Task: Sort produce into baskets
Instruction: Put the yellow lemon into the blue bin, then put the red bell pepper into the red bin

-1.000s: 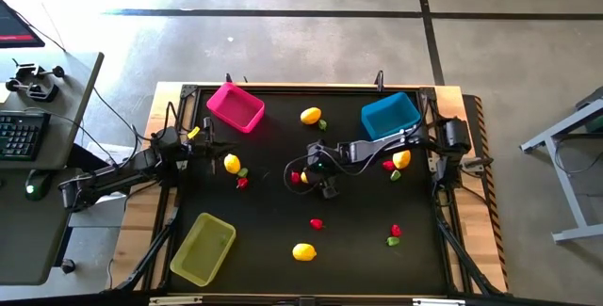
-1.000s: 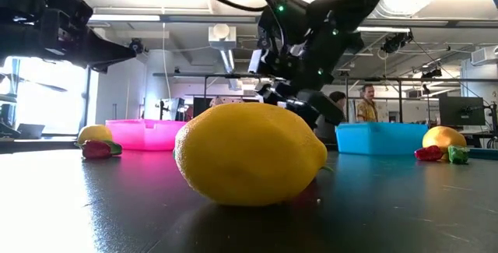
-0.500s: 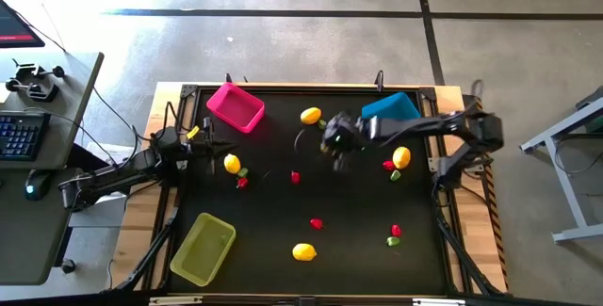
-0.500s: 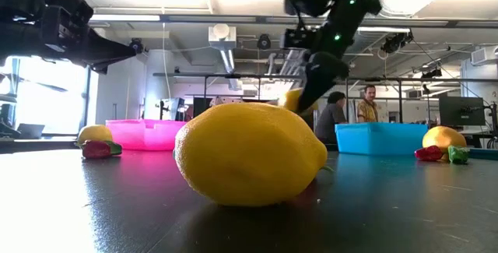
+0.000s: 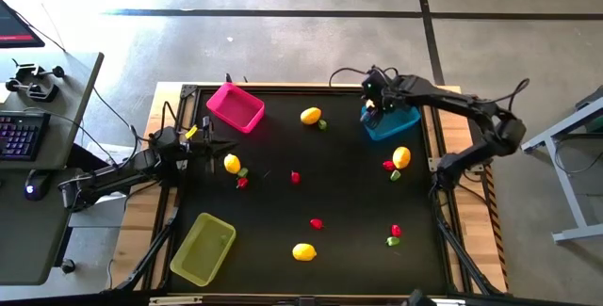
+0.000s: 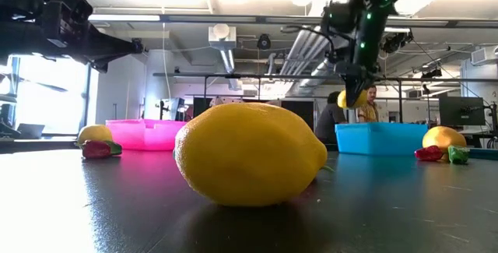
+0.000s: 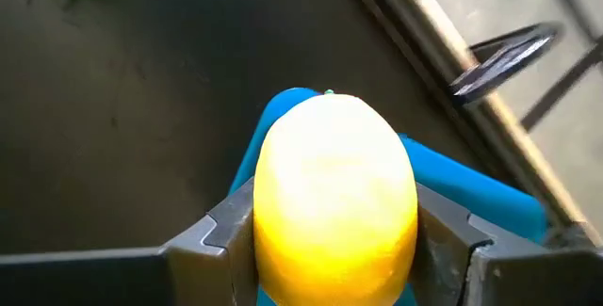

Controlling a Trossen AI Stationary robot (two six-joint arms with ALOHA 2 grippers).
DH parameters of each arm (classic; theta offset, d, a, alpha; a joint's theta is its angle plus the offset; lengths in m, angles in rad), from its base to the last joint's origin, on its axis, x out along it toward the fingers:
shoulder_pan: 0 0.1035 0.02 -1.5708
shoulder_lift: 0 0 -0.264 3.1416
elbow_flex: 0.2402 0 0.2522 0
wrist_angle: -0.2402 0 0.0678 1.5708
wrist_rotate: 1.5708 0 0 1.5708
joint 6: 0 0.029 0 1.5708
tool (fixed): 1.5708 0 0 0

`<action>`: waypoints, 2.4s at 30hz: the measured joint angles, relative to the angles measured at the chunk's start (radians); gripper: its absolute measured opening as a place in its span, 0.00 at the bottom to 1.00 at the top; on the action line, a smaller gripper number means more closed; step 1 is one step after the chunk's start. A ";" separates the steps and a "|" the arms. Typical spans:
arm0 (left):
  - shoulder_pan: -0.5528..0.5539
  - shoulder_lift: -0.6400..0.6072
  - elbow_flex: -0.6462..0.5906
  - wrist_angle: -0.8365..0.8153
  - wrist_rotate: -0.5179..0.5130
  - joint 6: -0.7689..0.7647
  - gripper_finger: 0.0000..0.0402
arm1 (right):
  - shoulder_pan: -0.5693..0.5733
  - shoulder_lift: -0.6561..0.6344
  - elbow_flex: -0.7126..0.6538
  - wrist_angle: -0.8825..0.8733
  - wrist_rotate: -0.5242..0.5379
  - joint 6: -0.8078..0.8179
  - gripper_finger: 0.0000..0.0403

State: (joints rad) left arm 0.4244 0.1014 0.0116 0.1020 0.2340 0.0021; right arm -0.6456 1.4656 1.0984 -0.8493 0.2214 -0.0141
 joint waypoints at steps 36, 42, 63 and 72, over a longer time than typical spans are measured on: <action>0.000 0.000 0.000 -0.009 -0.013 -0.049 0.00 | -0.117 0.027 -0.202 0.252 -0.125 0.115 0.53; 0.000 0.000 0.000 -0.015 -0.013 -0.070 0.00 | -0.122 0.028 -0.237 0.243 -0.142 0.164 0.51; 0.000 0.000 0.000 -0.020 0.031 -0.098 0.00 | -0.126 0.012 -0.237 0.271 -0.141 0.095 0.64; 0.000 0.000 0.000 -0.025 0.055 -0.079 0.00 | -0.059 -0.190 -0.164 0.163 0.065 0.089 0.36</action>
State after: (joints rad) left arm 0.4248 0.1017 0.0120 0.0772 0.2886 -0.0765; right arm -0.7048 1.2754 0.9340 -0.6864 0.2865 0.0753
